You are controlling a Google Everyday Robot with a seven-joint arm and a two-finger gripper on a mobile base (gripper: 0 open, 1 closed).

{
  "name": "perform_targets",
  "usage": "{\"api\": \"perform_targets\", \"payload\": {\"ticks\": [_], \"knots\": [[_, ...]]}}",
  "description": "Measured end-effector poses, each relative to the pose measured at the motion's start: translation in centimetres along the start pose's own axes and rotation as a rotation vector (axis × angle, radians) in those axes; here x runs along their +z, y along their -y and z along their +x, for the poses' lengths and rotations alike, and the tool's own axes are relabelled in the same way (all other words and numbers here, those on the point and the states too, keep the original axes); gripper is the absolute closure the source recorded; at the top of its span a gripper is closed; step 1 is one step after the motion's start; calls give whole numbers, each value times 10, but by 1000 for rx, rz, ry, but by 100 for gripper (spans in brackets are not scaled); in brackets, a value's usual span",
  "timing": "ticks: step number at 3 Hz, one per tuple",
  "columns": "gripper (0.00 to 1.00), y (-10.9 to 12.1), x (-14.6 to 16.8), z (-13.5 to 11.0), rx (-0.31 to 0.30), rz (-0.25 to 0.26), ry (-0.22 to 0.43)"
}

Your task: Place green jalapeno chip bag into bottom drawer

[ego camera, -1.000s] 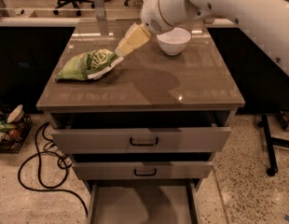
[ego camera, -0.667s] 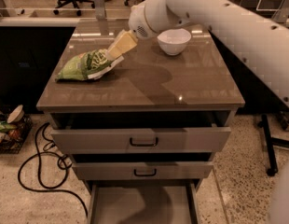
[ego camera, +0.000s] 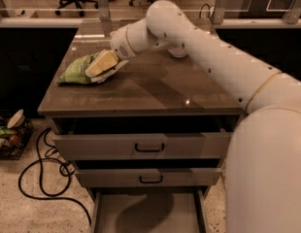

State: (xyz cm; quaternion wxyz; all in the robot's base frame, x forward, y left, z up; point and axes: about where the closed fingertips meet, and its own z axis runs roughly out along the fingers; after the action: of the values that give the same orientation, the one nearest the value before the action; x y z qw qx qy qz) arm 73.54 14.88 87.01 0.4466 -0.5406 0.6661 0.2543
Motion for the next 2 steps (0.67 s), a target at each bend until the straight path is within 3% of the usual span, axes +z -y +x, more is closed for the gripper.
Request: {"api": "perform_targets", "payload": {"ticks": [1, 2], "knots": [[26, -19, 23, 0, 30, -48, 2], [49, -20, 24, 0, 28, -49, 2]]}}
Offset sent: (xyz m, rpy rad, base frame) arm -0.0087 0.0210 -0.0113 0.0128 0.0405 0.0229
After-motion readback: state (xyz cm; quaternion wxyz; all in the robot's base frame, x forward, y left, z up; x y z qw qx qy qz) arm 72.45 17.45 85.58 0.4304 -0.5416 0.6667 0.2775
